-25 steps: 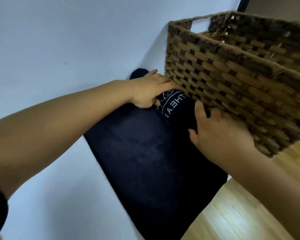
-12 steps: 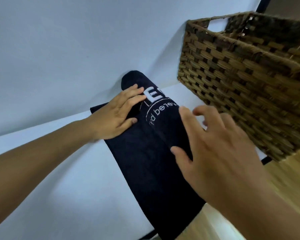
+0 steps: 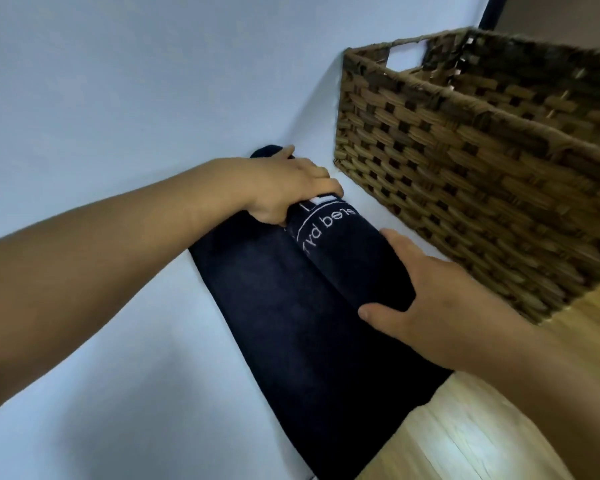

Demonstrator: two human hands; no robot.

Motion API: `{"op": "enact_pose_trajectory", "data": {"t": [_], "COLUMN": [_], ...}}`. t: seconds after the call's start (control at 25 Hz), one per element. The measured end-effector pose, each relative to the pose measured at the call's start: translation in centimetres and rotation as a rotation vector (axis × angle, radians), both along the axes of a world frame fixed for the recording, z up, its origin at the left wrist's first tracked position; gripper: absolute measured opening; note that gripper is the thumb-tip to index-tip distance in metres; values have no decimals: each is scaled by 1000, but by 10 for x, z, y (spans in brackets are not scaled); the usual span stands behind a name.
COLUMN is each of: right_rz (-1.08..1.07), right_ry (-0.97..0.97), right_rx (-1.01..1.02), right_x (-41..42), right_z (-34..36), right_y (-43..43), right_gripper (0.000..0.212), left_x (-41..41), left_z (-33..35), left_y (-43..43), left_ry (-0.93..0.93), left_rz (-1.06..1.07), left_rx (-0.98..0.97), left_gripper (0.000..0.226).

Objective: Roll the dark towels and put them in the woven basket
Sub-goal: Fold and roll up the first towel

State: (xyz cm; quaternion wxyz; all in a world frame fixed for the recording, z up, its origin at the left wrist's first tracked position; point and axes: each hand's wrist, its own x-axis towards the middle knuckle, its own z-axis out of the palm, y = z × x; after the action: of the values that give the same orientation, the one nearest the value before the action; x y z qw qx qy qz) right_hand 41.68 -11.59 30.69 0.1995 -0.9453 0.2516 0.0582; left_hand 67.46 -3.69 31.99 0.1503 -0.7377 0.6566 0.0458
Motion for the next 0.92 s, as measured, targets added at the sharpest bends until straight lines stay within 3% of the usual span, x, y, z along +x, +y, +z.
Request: {"op": "enact_pose_trajectory", "data": {"t": [0.12,0.28,0.36,0.44,0.52,0.6,0.76,0.84,0.92], "right_rz": [-51,-25,-52,7,141,190,13,30,66], "right_ry": [-33,35,52,-88,-293,-427,-183,-74,-108], "right_rx": [-105,-592,-707,-633,-590,-473,-62,-15,-25], "right_x": [4,2,0,-5,-18,-28,-37,-35,-35], "right_z": [6,-9,-23,-33,-34,-15,22,15,10], "right_y": [-12,25,58,87,102,89,51,46,42], "right_gripper": [97,97,99,87,63,63,89,88,87], "left_x": [2,1,1,-1,1,4,12,21,28], "left_z": [-17,-59,-72,-81,-85,-79,-48,-25,-6], "left_y": [-15,14,42,69,98,117,102,82,64], "left_ry": [-33,42,95,97,85,101,99,-1,-20], "left_rz": [-30,-34,-5,-15,-40,-18,40,-28,-72], "left_rx": [-240,-591,-665,-721,-780,-791,-651,-570,-461], "left_gripper": [88,90,81,69,59,58,63,61,66]}}
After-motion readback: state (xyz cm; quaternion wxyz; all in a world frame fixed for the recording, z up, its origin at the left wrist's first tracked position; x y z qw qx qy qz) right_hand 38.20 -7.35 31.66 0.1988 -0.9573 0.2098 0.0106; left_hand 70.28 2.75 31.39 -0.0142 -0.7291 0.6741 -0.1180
